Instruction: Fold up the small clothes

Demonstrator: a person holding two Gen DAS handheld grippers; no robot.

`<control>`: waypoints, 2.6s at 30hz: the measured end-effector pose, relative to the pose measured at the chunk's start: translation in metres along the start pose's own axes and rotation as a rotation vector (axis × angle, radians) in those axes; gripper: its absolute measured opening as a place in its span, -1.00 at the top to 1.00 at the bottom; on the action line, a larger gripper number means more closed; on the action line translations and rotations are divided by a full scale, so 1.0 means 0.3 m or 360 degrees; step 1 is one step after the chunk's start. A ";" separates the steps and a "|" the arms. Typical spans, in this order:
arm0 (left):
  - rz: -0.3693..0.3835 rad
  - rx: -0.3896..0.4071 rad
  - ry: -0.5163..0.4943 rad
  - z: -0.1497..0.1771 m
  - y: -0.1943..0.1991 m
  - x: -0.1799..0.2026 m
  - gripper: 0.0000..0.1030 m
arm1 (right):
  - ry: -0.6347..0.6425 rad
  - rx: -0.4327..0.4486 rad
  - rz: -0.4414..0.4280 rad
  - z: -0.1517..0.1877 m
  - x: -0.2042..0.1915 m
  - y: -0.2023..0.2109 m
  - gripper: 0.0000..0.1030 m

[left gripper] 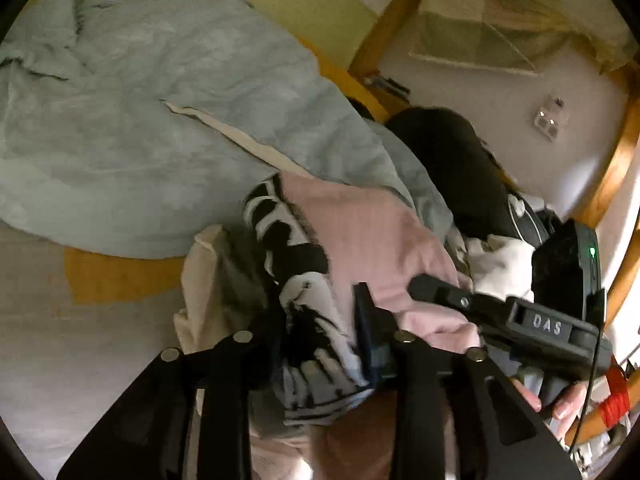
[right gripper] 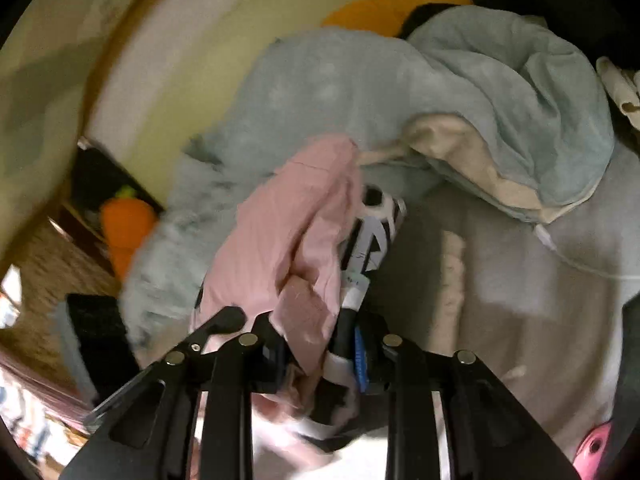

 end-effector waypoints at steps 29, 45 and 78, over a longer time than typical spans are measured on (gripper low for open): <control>-0.0674 0.0972 -0.0899 0.213 0.594 0.126 -0.99 | 0.1087 0.1160 0.0420 0.301 -0.210 0.607 -0.99; -0.0678 0.1013 -0.0903 0.214 0.623 0.126 -0.99 | 0.1155 0.1184 0.0450 0.331 -0.231 0.603 -0.99; -0.0723 0.0860 -0.0758 0.198 0.591 0.040 -0.99 | 0.1119 0.1123 0.0469 0.306 -0.183 0.574 -0.99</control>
Point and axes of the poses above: each gripper's, at about its wrist camera, not at the fingertips, and y roughly against the way its jaws point, x to its right, z to its underside, the point moved 6 cm from there along -y, roughly the way its jaws point, and after that the axes turned 15 degrees about x, right-handed, at the moved point
